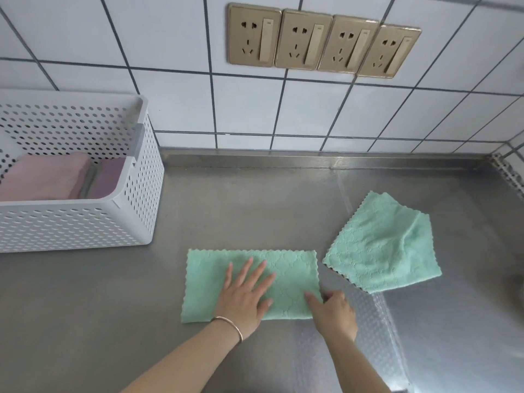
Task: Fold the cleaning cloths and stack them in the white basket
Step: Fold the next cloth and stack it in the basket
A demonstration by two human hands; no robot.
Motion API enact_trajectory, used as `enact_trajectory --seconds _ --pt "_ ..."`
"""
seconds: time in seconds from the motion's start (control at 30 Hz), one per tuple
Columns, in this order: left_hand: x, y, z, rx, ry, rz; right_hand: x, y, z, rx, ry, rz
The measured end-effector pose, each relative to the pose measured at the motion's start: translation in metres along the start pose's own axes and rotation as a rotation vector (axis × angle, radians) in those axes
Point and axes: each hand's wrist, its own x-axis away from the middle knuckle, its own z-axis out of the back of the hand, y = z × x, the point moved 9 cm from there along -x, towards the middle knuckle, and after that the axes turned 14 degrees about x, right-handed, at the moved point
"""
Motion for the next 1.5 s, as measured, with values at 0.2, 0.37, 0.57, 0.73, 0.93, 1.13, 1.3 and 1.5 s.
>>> enact_trajectory --seconds 0.2,0.37,0.57,0.73,0.93,1.13,1.3,1.5 --pt "0.003 -0.006 -0.031 -0.049 -0.184 0.006 0.004 0.003 -0.008 0.217 -0.086 0.022" --pt "-0.003 0.002 -0.026 -0.068 -0.196 -0.023 0.01 -0.002 -0.002 0.12 -0.106 0.026" --pt "-0.012 0.011 0.014 0.312 -0.144 0.134 0.03 -0.029 0.011 -0.261 0.044 0.138" --pt "-0.013 0.015 0.073 0.921 0.064 0.353 0.085 -0.092 0.045 -0.283 0.478 0.568" --pt "-0.003 -0.017 0.09 0.815 0.113 0.439 0.142 -0.14 0.035 -0.108 0.706 1.05" --pt "0.016 -0.052 0.085 0.832 0.148 0.46 0.147 -0.142 0.013 -0.028 0.698 1.077" --pt "0.031 -0.091 0.077 0.781 0.186 0.592 0.119 -0.142 -0.026 0.243 0.491 0.953" --pt "0.043 -0.127 0.067 0.675 0.227 0.707 0.108 -0.145 -0.056 0.376 0.393 0.98"
